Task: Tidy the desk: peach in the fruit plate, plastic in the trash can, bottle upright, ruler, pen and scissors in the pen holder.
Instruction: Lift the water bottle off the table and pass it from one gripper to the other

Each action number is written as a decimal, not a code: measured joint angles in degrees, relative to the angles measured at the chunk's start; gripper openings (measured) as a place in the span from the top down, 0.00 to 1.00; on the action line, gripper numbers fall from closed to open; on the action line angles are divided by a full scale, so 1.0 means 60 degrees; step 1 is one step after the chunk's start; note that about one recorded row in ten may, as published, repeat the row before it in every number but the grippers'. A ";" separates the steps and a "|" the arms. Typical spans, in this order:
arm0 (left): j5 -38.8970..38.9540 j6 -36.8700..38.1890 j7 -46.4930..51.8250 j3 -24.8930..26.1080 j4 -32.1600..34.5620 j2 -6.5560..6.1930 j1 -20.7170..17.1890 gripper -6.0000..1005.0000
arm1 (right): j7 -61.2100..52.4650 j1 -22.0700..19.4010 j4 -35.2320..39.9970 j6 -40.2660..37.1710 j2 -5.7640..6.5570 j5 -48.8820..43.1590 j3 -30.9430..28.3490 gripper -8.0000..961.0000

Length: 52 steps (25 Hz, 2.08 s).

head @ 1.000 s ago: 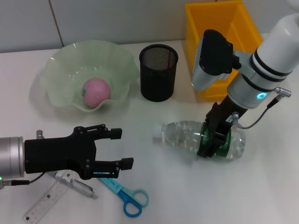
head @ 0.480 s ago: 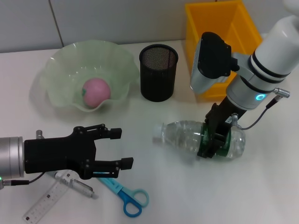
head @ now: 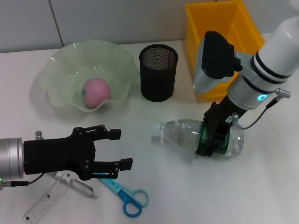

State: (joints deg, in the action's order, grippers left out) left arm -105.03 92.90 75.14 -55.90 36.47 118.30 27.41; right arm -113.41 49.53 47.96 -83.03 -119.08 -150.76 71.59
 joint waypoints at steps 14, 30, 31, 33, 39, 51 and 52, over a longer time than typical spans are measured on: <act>0.0070 0.0007 0.0061 0.0701 0.0009 -0.0015 -0.0045 0.14 | 0.0853 -0.0697 0.1047 -0.0349 0.0032 0.1470 -0.0878 0.20; 0.2354 0.0072 0.0142 0.1921 -0.0814 -0.0016 -0.0291 0.15 | 0.3807 -0.2186 0.1053 -0.0336 0.0039 0.6882 -0.2429 0.20; 0.2501 0.0092 0.0127 0.1983 -0.0944 -0.0013 -0.0264 0.16 | 0.3991 -0.2188 0.0862 -0.0322 0.0036 0.7144 -0.2444 0.20; 0.2820 0.0146 0.0138 0.2035 -0.1150 -0.0010 -0.0215 0.17 | 0.4344 -0.2189 0.0525 -0.0322 0.0026 0.7629 -0.2439 0.20; 0.4089 0.0609 0.0126 0.2041 -0.1782 0.0015 -0.0033 0.20 | 0.5341 -0.2050 -0.0613 -0.0346 0.0014 0.8619 -0.2381 0.20; 0.4320 0.0994 -0.0196 0.1944 -0.2447 0.0056 0.0487 0.27 | 0.6025 -0.1621 -0.1660 -0.0343 -0.0039 0.9055 -0.2220 0.20; 0.4320 0.0994 -0.0196 0.1944 -0.2447 0.0056 0.0487 0.27 | 0.6027 -0.1577 -0.1721 -0.0327 -0.0043 0.9072 -0.2137 0.20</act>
State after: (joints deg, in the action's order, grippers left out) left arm -79.11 98.87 73.97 -44.24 21.79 118.63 30.33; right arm -77.25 40.06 37.63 -84.99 -119.34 -96.33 58.77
